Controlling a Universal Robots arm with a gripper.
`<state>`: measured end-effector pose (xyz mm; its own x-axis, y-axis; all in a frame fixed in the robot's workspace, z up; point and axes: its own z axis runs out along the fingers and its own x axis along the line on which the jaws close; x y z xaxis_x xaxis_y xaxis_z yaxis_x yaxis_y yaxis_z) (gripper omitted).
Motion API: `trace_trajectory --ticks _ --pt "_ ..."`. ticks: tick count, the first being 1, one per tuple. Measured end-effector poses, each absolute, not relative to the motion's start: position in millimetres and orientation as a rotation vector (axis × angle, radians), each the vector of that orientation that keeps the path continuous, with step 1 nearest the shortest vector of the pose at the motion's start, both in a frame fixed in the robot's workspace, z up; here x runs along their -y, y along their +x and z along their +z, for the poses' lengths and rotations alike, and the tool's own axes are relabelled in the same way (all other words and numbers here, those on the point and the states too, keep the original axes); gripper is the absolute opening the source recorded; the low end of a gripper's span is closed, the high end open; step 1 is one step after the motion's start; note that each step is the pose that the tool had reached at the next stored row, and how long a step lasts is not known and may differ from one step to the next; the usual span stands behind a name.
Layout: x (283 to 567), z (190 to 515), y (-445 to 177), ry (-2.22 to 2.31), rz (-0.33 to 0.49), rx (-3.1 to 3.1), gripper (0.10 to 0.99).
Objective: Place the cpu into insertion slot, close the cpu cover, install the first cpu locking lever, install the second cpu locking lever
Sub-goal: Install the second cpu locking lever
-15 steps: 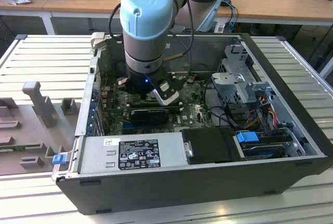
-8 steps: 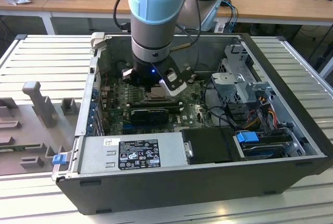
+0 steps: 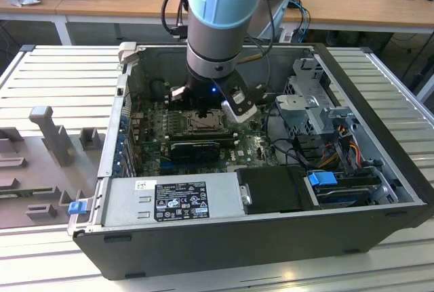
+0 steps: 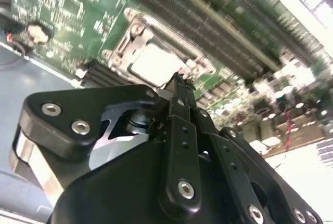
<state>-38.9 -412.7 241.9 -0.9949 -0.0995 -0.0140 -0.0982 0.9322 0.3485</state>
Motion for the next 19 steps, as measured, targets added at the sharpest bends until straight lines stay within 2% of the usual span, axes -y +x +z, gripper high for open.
trace_trajectory --ticks 3,19 --pt "423.8 238.6 -39.5 0.157 -0.556 3.084 0.106" --pt "420.3 204.6 -67.3 0.158 -0.556 3.084 0.106"
